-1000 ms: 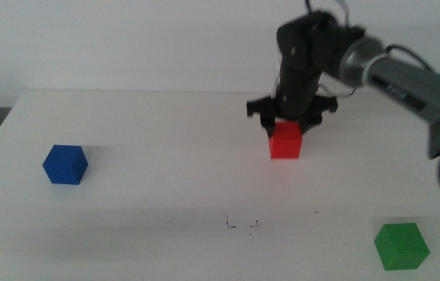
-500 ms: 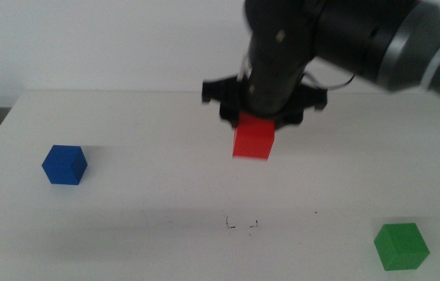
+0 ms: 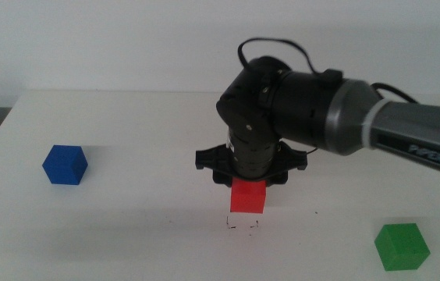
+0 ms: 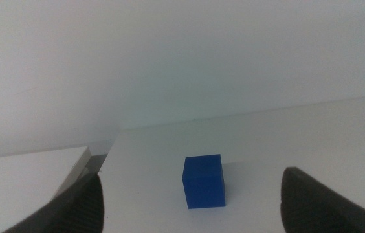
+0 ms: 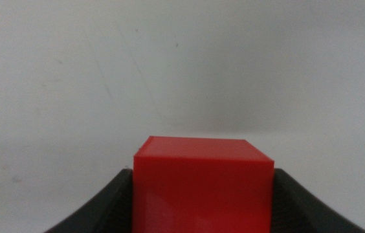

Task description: Stack red cubes first, then green, then blue cubes in a specific spot.

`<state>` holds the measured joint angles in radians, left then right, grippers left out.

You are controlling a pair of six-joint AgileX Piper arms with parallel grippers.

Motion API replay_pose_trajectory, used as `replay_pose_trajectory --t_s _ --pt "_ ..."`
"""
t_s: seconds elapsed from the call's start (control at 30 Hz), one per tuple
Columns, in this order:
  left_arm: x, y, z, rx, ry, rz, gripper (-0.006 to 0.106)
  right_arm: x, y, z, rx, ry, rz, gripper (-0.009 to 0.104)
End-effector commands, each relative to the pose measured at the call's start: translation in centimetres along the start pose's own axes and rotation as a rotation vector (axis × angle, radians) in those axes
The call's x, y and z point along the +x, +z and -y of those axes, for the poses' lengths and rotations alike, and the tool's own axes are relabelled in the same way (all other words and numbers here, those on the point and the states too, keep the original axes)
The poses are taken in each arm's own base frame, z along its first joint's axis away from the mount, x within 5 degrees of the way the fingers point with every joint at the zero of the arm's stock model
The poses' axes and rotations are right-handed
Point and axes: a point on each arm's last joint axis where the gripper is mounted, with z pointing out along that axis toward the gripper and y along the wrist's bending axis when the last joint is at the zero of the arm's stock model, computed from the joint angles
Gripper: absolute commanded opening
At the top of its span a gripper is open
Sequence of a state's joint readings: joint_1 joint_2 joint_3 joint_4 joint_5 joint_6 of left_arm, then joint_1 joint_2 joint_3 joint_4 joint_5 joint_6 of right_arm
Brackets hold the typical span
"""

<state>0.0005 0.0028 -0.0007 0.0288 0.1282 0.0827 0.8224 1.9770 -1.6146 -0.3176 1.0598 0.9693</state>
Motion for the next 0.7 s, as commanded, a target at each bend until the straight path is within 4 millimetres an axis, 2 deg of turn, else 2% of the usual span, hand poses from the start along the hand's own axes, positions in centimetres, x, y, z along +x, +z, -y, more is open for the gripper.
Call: replay_pose_trajectory --t_s 0.0,0.17,0.67 --pt "-0.1 0.0 0.0 -0.004 -0.002 0.015 0.094 -0.2 1.1 0.2 0.013 -0.016 -0.009 0.017" --pt "-0.1 0.0 0.0 -0.004 -0.002 0.015 0.094 0.0 2.5 0.0 0.029 -0.017 -0.037 0.017" --pt "-0.1 0.0 0.0 -0.004 -0.002 0.015 0.094 -0.2 4.5 -0.6 0.019 -0.013 -0.033 0.017"
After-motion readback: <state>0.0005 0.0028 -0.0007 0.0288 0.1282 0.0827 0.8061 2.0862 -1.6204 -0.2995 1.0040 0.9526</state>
